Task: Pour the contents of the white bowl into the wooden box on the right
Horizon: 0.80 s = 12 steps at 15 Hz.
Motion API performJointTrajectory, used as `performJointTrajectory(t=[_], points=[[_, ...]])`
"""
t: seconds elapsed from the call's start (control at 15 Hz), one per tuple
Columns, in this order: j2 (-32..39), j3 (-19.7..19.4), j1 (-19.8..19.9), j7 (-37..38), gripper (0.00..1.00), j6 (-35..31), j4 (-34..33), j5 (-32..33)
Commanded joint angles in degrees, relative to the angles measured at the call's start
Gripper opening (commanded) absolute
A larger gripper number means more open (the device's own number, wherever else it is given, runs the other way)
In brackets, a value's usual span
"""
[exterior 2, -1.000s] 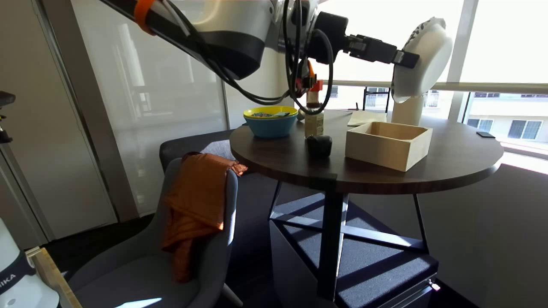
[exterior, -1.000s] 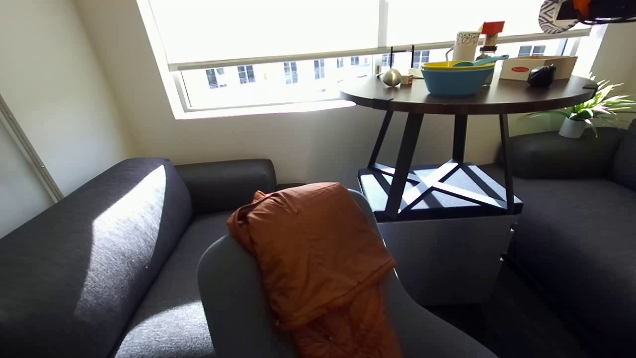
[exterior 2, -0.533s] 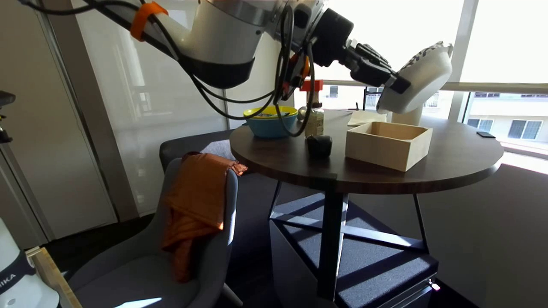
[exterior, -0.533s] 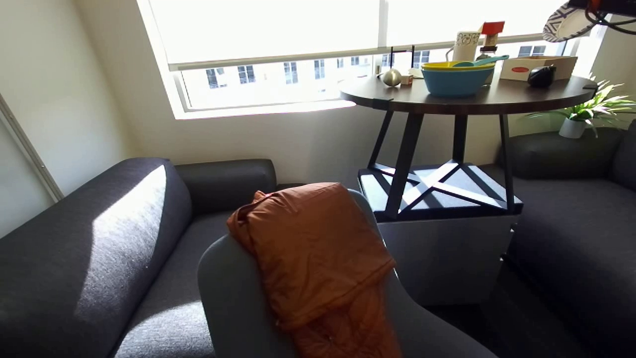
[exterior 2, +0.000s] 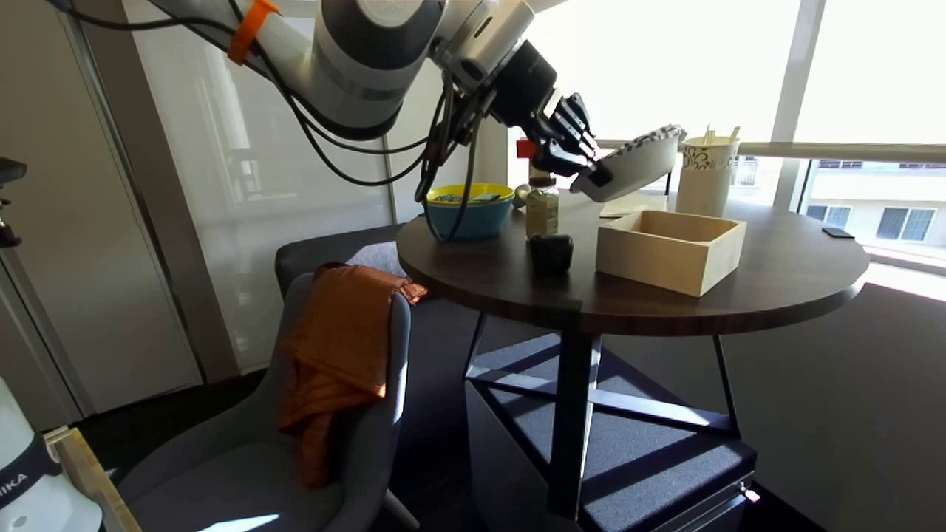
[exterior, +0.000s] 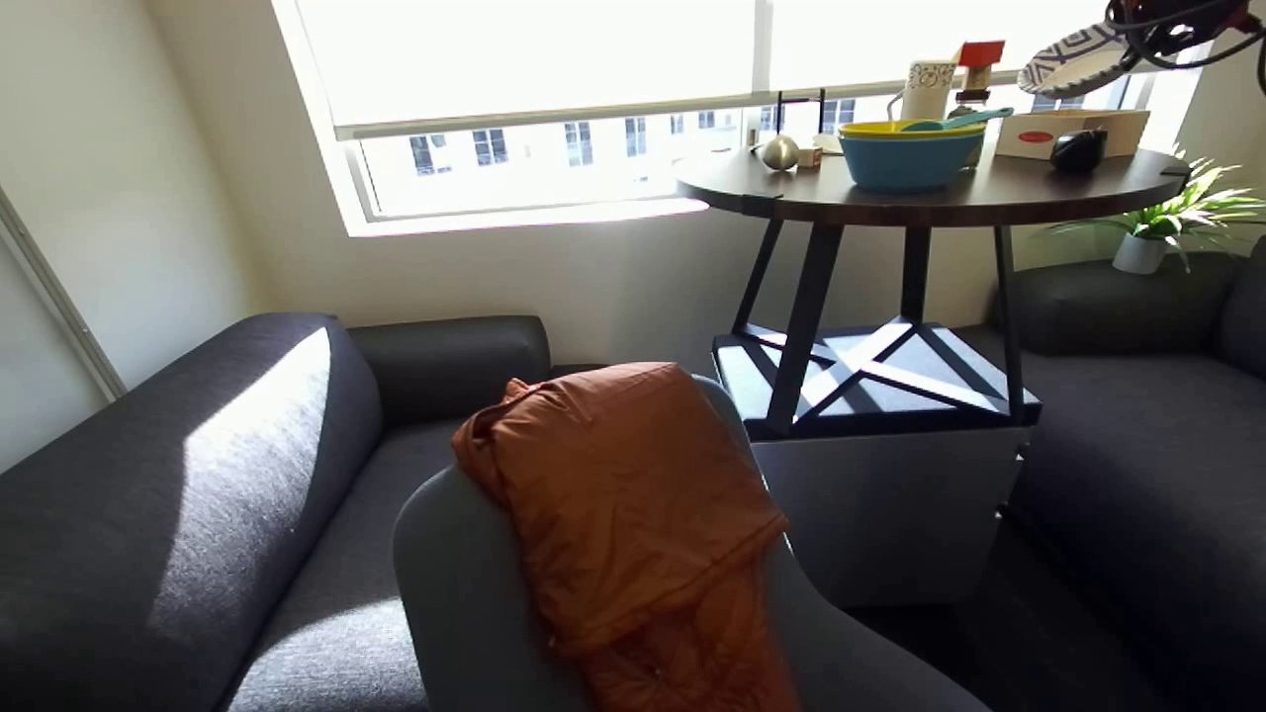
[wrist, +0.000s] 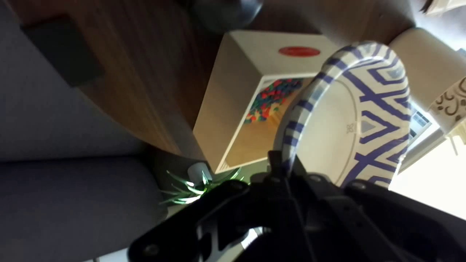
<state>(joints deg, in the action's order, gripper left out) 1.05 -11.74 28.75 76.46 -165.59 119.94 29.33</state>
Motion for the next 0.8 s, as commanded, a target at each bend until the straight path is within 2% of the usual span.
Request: performJointTrajectory(t=[0.0, 0.27, 0.47, 0.73], points=[[-3.1, -2.1, -5.2, -8.0, 0.01, 2.5, 0.8, -15.7], [-1.1, -5.5, -5.6, -13.4, 0.01, 11.7, -9.2, -31.8], [0.6, -8.3, -4.9, -13.6, 0.01, 18.1, -15.6, -37.3], [-1.3, -9.3, -5.5, -25.6, 0.01, 26.5, -18.4, -49.5]])
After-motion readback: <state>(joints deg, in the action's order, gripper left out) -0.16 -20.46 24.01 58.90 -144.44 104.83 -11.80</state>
